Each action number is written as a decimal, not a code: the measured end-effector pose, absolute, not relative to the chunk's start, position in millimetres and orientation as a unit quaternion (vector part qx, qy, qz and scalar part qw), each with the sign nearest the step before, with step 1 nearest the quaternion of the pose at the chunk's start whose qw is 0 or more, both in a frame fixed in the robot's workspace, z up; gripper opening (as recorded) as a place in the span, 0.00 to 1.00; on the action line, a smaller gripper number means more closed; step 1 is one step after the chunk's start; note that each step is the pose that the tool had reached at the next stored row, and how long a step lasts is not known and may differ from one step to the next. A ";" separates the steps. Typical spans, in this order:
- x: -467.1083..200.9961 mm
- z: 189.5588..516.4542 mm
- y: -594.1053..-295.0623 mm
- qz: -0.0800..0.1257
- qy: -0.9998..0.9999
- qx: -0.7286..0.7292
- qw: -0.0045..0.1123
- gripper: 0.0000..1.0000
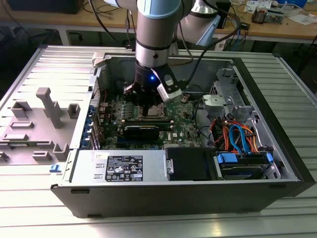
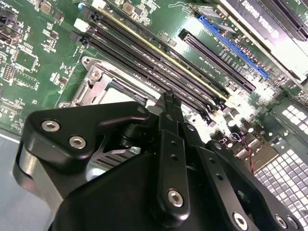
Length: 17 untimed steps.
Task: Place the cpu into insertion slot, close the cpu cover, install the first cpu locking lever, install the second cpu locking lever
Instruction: 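Install the second cpu locking lever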
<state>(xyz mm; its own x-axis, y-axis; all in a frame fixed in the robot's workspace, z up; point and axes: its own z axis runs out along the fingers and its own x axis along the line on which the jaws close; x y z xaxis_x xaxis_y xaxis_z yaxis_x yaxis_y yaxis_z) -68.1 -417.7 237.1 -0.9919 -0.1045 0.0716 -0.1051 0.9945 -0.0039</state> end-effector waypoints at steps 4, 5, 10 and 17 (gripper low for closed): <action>-69.4 234.0 -417.9 0.004 -0.998 0.053 0.037 0.11; -70.6 233.4 -418.0 0.004 -0.998 0.053 0.037 0.11; -77.1 228.5 -418.1 0.004 -0.998 0.055 0.037 0.11; -77.8 226.0 -418.7 0.002 -0.998 0.056 0.037 0.11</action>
